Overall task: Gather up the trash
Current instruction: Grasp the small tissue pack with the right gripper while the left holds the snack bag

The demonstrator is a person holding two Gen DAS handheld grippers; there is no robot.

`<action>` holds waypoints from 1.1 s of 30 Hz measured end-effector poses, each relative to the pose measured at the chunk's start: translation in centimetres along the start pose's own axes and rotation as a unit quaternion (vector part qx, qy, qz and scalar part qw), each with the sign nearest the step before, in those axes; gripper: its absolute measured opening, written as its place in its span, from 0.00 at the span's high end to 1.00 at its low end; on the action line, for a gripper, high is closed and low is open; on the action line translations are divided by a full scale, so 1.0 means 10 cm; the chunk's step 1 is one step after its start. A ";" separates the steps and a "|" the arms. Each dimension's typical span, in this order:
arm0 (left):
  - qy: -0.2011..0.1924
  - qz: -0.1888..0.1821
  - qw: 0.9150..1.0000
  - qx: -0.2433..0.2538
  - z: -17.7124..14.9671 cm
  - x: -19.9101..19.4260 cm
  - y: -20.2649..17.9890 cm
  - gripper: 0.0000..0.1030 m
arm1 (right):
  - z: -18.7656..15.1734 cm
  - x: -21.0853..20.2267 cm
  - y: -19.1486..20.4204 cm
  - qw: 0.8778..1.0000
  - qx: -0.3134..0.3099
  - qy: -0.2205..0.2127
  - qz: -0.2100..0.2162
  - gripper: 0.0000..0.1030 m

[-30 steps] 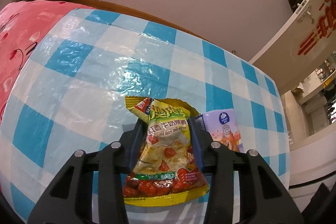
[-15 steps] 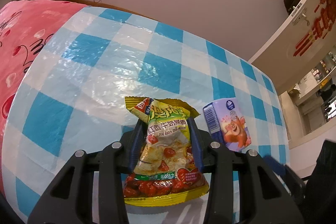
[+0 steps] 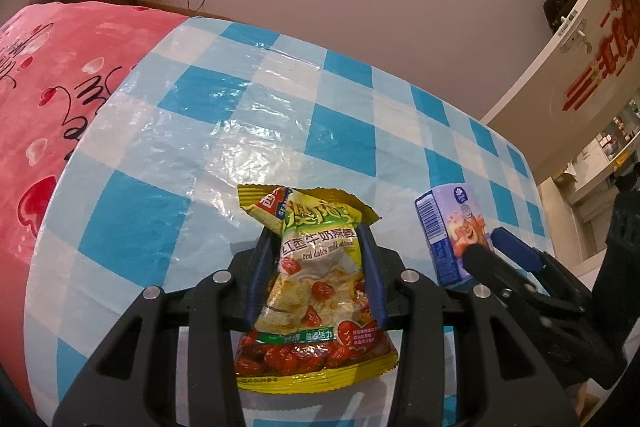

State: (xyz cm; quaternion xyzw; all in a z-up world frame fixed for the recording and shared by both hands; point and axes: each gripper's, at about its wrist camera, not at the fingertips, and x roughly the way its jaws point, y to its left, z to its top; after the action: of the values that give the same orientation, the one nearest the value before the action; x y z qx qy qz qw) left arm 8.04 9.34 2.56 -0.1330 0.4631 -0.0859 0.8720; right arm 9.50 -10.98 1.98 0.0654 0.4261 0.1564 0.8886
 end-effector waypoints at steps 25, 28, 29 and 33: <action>-0.006 0.004 1.000 0.013 -0.08 -0.04 -0.01 0.59 | -0.11 0.08 0.08 0.998 -0.033 0.000 -0.046 0.48; -0.008 0.006 1.000 0.016 -0.10 -0.04 -0.01 0.59 | -0.13 0.05 0.05 0.999 -0.026 -0.004 -0.043 0.48; -0.009 0.008 1.000 0.018 -0.11 -0.05 -0.02 0.59 | -0.14 0.03 0.03 0.999 -0.024 -0.005 -0.044 0.48; -0.010 0.013 1.000 0.025 -0.14 -0.06 -0.04 0.59 | -0.20 -0.05 0.00 0.999 -0.017 -0.008 -0.048 0.48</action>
State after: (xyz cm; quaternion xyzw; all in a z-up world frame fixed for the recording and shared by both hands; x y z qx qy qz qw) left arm 6.56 8.93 2.39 -0.1062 0.4538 -0.0848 0.8807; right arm 7.69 -11.20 1.08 0.0315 0.4189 0.1204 0.8995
